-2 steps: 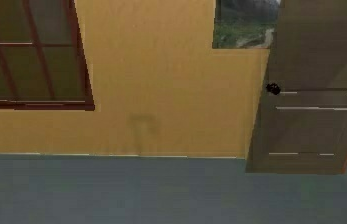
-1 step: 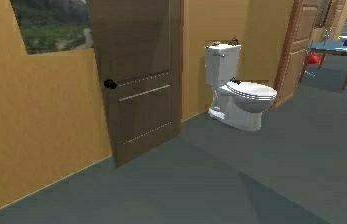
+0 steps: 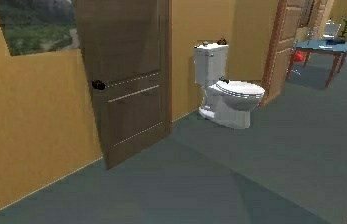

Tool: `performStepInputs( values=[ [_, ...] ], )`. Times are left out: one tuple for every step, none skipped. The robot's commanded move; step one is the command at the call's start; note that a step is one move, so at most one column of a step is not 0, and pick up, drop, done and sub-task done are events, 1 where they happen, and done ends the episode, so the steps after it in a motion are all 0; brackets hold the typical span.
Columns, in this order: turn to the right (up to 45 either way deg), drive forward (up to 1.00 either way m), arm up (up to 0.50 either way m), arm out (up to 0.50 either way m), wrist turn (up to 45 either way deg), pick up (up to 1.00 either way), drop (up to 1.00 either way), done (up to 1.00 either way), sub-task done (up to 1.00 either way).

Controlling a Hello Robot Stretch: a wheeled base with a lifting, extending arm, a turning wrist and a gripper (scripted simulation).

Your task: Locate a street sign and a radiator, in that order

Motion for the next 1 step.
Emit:
performStepInputs(
  values=[
    [0.0, 0.25, 0.0, 0.0, 0.0, 0.0, 0.0, 0.0, 0.0]
  ],
)
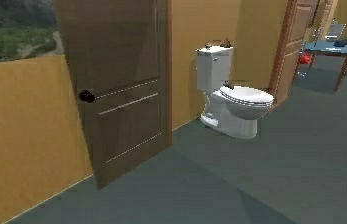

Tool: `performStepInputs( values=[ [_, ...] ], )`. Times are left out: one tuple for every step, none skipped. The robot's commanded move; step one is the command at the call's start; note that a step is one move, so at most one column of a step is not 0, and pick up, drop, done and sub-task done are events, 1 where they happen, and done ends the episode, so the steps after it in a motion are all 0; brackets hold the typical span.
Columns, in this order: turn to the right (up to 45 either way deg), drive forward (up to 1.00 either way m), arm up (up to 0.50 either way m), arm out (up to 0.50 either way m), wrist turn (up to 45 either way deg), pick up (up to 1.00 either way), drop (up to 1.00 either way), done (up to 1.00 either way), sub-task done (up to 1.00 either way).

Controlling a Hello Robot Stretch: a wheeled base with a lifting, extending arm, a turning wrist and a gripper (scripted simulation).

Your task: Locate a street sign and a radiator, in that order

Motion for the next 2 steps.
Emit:
performStepInputs(
  values=[
    [6.0, 0.0, 0.0, 0.0, 0.0, 0.0, 0.0, 0.0, 0.0],
    [0.0, 0.3, 0.0, 0.0, 0.0, 0.0, 0.0, 0.0, 0.0]
  ],
)
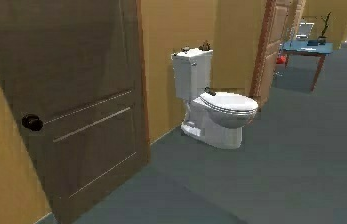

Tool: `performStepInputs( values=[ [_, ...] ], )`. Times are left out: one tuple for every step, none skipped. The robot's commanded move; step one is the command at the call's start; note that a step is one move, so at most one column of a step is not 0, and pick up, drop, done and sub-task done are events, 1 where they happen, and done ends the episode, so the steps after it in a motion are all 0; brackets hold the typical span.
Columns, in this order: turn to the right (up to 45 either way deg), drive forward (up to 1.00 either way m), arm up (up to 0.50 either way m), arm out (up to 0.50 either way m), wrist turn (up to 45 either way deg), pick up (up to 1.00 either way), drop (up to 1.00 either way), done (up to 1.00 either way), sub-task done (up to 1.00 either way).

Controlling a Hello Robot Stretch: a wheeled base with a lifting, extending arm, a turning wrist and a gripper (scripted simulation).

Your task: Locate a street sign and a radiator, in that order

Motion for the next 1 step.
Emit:
performStepInputs(
  values=[
    [33.0, 0.0, 0.0, 0.0, 0.0, 0.0, 0.0, 0.0, 0.0]
  ],
)
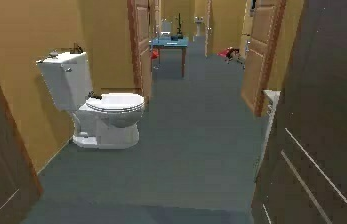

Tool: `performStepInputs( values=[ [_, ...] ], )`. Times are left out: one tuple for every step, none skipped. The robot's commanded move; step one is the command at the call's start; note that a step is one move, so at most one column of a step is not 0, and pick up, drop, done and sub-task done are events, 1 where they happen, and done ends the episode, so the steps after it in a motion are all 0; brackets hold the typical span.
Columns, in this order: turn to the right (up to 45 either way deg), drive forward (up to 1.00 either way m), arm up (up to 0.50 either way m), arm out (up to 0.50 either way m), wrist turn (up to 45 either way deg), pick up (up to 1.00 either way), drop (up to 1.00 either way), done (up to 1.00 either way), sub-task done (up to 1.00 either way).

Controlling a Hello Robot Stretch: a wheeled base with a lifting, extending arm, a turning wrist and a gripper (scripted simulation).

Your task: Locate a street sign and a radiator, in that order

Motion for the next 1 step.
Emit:
performStepInputs(
  values=[
    [0.0, 1.0, 0.0, 0.0, 0.0, 0.0, 0.0, 0.0, 0.0]
  ],
)
